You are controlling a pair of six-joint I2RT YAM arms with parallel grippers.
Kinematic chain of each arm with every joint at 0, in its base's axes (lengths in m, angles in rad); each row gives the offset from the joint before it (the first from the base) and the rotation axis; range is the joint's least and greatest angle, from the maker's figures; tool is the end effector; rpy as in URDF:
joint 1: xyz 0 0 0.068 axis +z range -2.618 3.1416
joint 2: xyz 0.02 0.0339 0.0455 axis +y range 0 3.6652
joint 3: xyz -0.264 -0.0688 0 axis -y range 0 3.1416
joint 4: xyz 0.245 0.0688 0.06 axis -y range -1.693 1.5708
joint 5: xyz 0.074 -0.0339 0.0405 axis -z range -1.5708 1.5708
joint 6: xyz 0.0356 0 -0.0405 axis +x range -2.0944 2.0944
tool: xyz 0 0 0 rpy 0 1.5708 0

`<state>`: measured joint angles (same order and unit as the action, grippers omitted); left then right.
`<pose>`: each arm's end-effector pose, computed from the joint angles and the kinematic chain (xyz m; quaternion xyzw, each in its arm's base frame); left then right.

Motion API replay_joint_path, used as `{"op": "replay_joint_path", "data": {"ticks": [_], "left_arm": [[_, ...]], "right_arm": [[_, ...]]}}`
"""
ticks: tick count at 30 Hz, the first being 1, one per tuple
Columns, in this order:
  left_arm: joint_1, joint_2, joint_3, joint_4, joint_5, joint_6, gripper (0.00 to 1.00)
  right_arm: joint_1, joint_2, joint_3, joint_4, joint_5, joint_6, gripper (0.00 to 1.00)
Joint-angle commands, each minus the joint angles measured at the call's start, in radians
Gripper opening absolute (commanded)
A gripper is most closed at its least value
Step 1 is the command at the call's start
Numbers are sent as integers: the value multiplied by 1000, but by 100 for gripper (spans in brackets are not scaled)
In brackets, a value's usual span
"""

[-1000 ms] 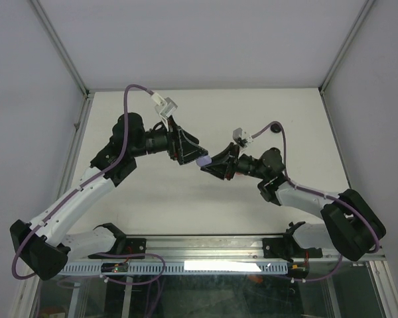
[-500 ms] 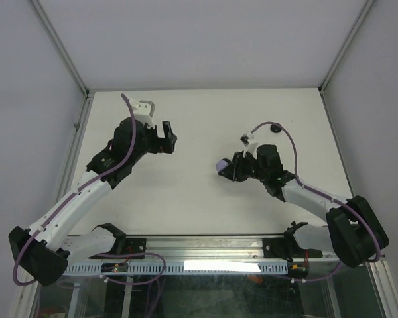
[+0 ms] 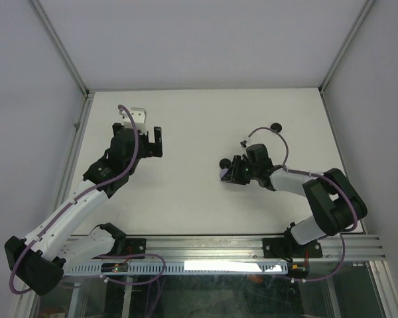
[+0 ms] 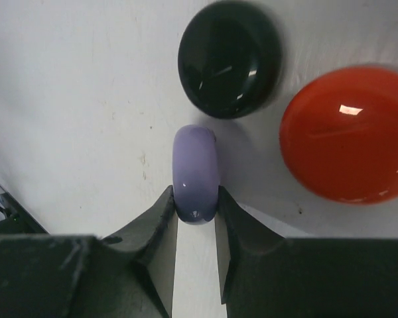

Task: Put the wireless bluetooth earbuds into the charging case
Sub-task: Place the charging case at the center of the board.

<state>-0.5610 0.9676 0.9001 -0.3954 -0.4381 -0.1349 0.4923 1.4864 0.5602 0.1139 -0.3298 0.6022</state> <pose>0.1891 -0.1010 0.3268 0.0638 0.8355 -0.0014 0.5457 0.2298 0.1364 0.1386 -0.0104 0.9183 0.3202 0.2325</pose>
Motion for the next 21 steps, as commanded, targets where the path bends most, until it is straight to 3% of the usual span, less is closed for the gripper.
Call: {"op": "replay_joint_path", "data": {"ticks": [1, 7, 11, 16, 21], "left_arm": [[13, -23, -4, 69, -57, 45, 99], [24, -22, -18, 75, -119, 7, 99], [44, -21, -21, 83, -112, -11, 99], [75, -27, -30, 95, -66, -27, 99], [92, -30, -32, 97, -23, -42, 99]], "right_arm": [[-8, 38, 59, -15, 77, 31, 26], [-8, -17, 108, -177, 139, -21, 54], [-8, -80, 168, -303, 142, -77, 68], [-21, -133, 283, -443, 228, -192, 75], [-100, -72, 361, -458, 380, -340, 80]]}}
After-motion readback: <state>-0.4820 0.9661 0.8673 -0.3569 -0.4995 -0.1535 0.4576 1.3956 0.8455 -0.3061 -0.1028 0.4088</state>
